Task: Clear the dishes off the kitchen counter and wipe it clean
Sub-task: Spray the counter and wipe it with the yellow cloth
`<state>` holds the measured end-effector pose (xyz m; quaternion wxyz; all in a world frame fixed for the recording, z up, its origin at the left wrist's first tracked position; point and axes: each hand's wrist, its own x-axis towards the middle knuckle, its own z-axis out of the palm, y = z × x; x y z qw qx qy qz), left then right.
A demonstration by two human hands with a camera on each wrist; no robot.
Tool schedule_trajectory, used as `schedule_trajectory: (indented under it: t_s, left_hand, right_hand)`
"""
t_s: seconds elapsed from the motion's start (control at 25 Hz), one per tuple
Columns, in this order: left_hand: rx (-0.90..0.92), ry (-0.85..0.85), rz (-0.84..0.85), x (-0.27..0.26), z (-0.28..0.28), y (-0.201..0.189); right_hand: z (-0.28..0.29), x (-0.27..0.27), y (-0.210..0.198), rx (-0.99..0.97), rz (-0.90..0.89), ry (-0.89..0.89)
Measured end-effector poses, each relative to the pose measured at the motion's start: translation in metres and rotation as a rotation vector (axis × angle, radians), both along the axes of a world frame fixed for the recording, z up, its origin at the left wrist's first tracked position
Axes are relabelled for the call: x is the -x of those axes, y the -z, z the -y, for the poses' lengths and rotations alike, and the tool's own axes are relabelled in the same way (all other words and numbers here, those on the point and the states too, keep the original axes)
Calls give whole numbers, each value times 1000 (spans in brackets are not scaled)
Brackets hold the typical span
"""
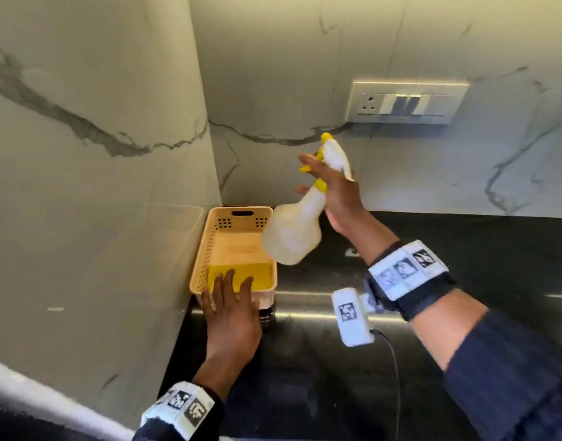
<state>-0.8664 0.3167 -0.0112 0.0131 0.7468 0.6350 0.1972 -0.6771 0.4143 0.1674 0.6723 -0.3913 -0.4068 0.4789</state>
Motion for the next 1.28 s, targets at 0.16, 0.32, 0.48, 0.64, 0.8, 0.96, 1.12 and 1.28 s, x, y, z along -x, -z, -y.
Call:
schedule_trajectory:
  t_s: [0.16,0.32,0.48,0.64,0.8,0.96,1.12,1.28]
  left_hand:
    - [165,297,-34,-50,45,15]
    - [524,297,-283,-68,58,46]
    - [643,277,-246,-69,56,48]
    - [629,266,-228,-69,56,47]
    - [589,209,-159,-78,68,49]
    - [424,221,-73,-114,86,48]
    - [406,387,-38,-178,89,38]
    - [455,451,-82,-231,69,34]
  right_hand:
    - [71,-71,36,318,84,-7]
    - [105,-96,93,655,259,71]
    - [114,-105,102,732,200,102]
    - [135,-116,102,709,145,78]
    - [206,-142,119,738,126,33]
    - [291,-167,154,738,-3,104]
    - [358,-205,171,771,-102,256]
    - [391,-237,170,694,-162,303]
